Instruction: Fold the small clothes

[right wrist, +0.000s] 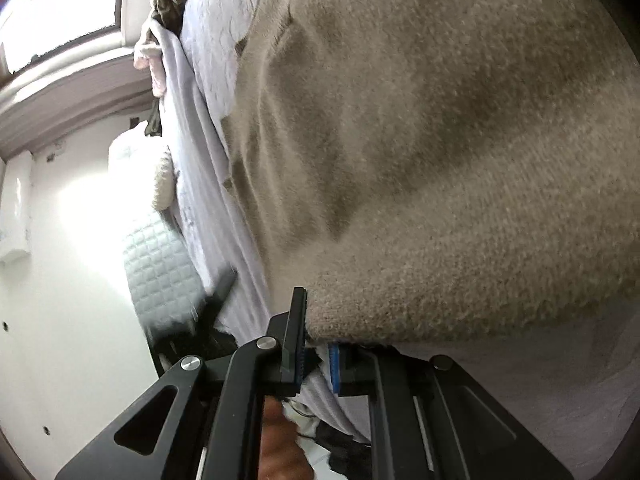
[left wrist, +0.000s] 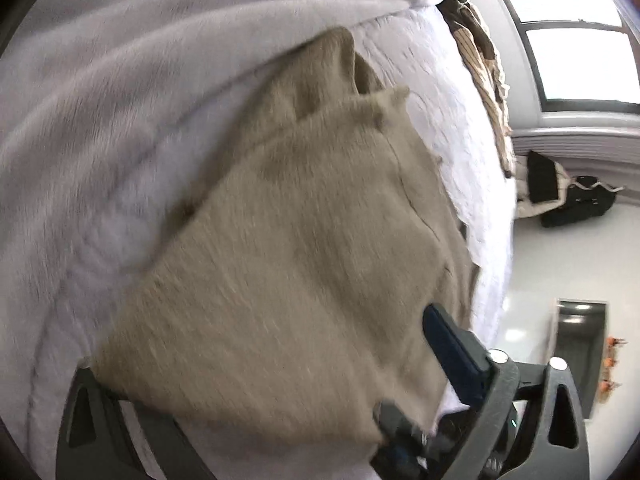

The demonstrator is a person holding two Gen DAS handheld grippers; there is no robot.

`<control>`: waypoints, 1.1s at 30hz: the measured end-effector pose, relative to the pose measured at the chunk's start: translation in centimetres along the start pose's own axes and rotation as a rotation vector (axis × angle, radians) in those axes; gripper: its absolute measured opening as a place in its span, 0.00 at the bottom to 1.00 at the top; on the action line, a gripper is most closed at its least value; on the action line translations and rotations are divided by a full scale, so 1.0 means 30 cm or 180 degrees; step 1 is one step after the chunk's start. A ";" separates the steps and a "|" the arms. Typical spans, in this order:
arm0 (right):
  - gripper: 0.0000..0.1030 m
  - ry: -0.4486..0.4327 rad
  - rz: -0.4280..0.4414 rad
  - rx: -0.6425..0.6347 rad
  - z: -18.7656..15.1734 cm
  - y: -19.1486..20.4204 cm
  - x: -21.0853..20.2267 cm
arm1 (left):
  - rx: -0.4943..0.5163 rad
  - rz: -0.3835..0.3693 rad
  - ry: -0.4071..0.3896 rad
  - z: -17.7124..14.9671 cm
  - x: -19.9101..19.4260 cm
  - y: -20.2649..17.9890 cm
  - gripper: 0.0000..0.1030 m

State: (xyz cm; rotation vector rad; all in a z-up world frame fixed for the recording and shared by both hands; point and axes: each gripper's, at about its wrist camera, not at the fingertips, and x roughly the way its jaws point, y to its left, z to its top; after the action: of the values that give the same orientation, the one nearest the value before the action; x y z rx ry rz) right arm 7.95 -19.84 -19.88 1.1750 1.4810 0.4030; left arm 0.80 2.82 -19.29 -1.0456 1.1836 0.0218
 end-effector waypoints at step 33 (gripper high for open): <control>0.91 0.2077 -0.2240 -0.2651 0.238 0.758 0.603 | 0.3792 0.1523 -0.0794 -0.235 0.015 -0.391 0.15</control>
State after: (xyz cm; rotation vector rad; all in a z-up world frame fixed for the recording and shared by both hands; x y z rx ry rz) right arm 26.83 2.61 -14.01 -0.1870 1.8692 0.8379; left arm 1.82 -8.68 -11.93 0.2847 0.9397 -0.1582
